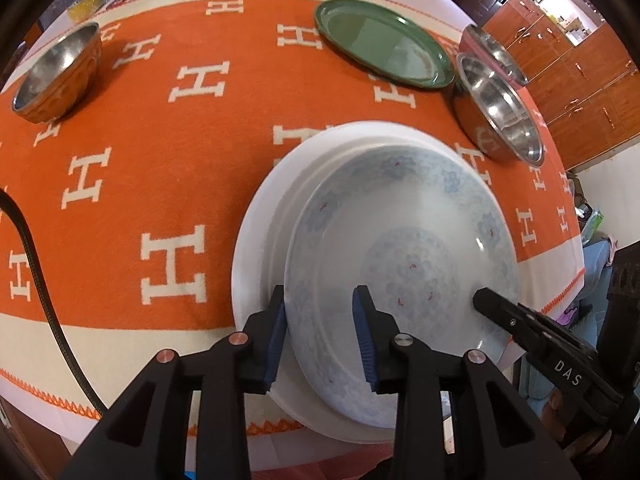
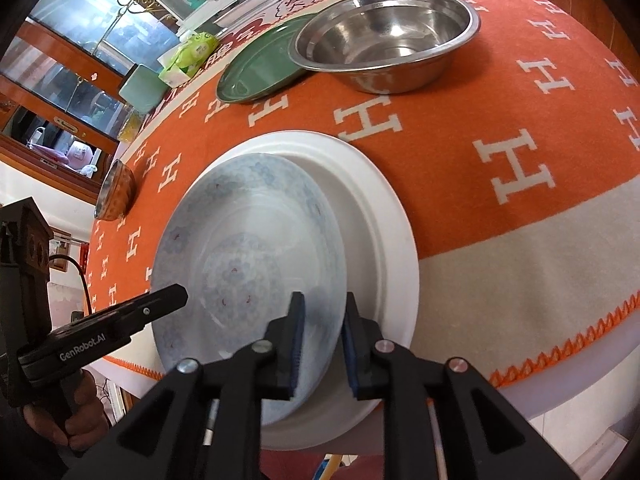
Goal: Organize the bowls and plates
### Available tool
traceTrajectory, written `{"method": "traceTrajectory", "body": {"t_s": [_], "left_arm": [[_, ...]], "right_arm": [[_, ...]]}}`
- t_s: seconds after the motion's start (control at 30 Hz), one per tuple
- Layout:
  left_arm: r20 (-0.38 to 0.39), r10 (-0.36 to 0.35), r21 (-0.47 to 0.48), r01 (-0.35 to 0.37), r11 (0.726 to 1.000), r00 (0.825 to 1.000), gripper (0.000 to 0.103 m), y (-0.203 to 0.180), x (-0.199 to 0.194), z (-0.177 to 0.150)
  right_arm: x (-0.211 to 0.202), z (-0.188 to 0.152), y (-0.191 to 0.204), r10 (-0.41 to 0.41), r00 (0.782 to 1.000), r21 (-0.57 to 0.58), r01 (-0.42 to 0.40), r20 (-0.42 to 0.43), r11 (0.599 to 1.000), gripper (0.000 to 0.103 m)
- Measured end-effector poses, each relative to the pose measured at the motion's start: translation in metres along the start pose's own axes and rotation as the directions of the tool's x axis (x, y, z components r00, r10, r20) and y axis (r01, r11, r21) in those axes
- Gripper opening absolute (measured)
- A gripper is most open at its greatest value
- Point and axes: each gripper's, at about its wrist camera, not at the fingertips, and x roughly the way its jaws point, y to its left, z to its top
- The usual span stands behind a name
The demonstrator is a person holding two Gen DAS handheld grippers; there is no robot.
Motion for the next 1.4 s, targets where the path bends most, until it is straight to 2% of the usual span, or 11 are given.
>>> {"method": "traceTrajectory", "body": {"t_s": [0.13,0.3,0.37,0.5,0.57,0.63,0.77,0.9,1.13,1.4], "left_arm": [[0.031,0.005,0.007,-0.005,1.000,1.000,0.034,-0.001,-0.011,-0.003],[0.070,0.000,0.013,-0.001,1.000,0.998,0.035,-0.002,-0.026,-0.006],[0.090,-0.009,0.015,0.008,1.000,0.996,0.035,-0.004,-0.034,-0.007],[0.127,-0.008,0.021,0.006,1.000,0.992,0.038,-0.009,-0.049,-0.010],[0.146,-0.006,0.015,0.003,1.000,0.989,0.044,-0.010,-0.056,-0.012],[0.170,-0.001,0.004,0.000,1.000,0.985,0.045,-0.011,-0.065,-0.015],[0.203,0.029,-0.014,-0.027,1.000,0.979,0.052,-0.009,-0.079,-0.020],[0.221,0.055,-0.025,-0.050,0.998,0.974,0.054,-0.005,-0.091,-0.021],[0.253,0.082,-0.015,-0.081,0.997,0.964,0.067,0.001,-0.116,-0.015],[0.279,0.083,-0.005,-0.084,0.996,0.957,0.070,0.016,-0.140,0.002]], "right_arm": [[-0.003,-0.002,0.005,-0.002,1.000,-0.016,0.003,0.004,1.000,0.030],[-0.017,-0.003,0.011,0.002,0.998,-0.041,0.000,0.065,0.999,0.048],[-0.024,-0.003,0.014,0.003,0.996,-0.054,0.002,0.089,0.999,0.052],[-0.031,-0.007,0.017,0.011,0.994,-0.079,-0.003,0.105,0.997,0.053],[-0.034,-0.008,0.018,0.013,0.994,-0.090,-0.003,0.113,0.996,0.053],[-0.038,-0.009,0.019,0.009,0.992,-0.101,0.004,0.128,0.995,0.053],[-0.045,-0.013,0.022,0.011,0.989,-0.126,0.008,0.149,0.992,0.053],[-0.053,-0.013,0.026,0.015,0.984,-0.136,0.010,0.179,0.991,0.053],[-0.073,-0.006,0.038,0.016,0.961,-0.135,0.022,0.278,0.991,0.053],[-0.095,0.009,0.049,-0.026,0.935,-0.084,0.060,0.353,0.995,0.053]]}}
